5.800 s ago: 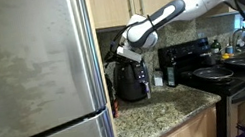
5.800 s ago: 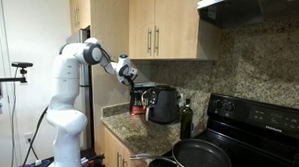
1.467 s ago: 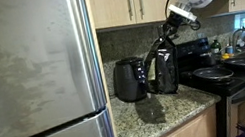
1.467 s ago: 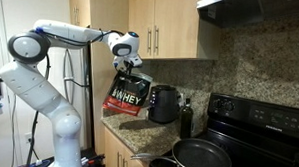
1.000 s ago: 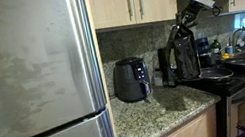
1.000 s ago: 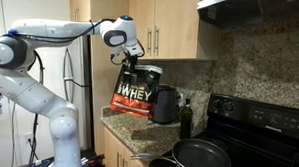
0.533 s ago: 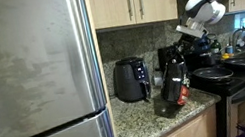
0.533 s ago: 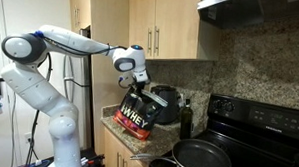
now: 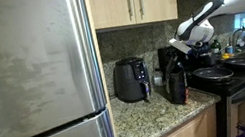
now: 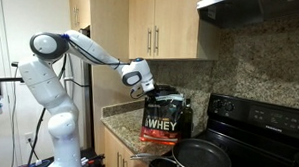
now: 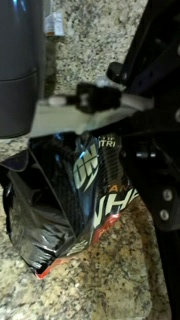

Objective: Move the whey packet from the left corner to the front right of the counter

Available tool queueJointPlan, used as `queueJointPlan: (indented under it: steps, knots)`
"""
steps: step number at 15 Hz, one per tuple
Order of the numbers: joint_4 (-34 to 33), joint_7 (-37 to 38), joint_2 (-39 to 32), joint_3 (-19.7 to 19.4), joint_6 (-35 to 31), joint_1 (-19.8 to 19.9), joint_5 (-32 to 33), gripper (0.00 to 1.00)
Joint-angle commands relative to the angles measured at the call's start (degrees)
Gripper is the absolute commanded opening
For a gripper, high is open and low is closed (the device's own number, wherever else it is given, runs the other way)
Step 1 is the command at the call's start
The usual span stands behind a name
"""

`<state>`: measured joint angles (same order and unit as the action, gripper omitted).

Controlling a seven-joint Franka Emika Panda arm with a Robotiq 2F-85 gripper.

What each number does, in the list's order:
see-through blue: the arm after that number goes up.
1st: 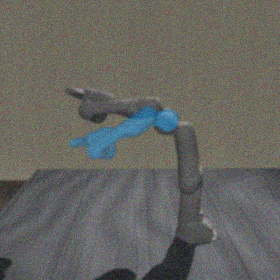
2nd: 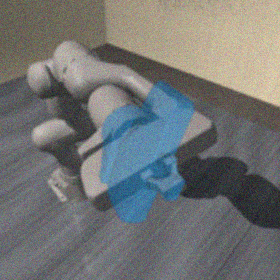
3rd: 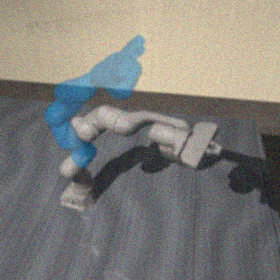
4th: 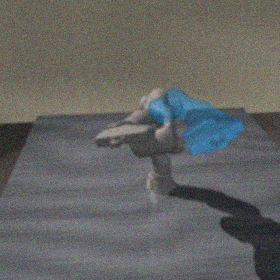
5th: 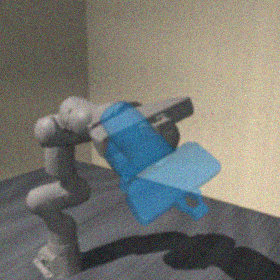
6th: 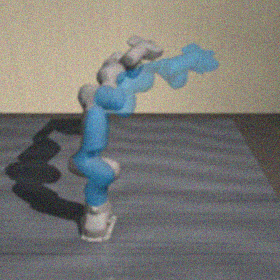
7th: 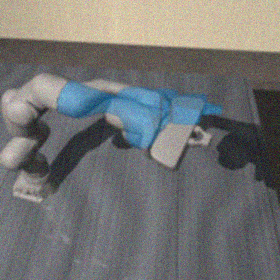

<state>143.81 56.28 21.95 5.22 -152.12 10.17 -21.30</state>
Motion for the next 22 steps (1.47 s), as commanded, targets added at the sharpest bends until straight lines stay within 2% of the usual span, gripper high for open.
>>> queueJointPlan:
  steps: [1,4,8,13,14,16,17,22]
  knots:
    - [1.3,13.3,1.6,4.5,-6.6,5.3,11.0,0.0]
    - [2.6,27.3,4.2,8.2,-5.6,10.5,22.3,0.0]
    - [2.6,42.5,7.3,11.1,-1.6,16.1,34.8,0.0]
    - [-0.1,58.9,9.1,14.1,8.4,19.9,49.5,0.0]
    - [-0.8,61.7,8.3,14.6,10.4,19.7,52.3,0.0]
    - [-2.0,64.4,6.0,14.3,11.1,16.7,56.0,0.0]
    - [-2.1,64.2,4.6,13.7,8.6,14.5,56.7,0.0]
    - [-3.4,72.6,0.3,12.3,2.1,9.6,62.6,0.0]
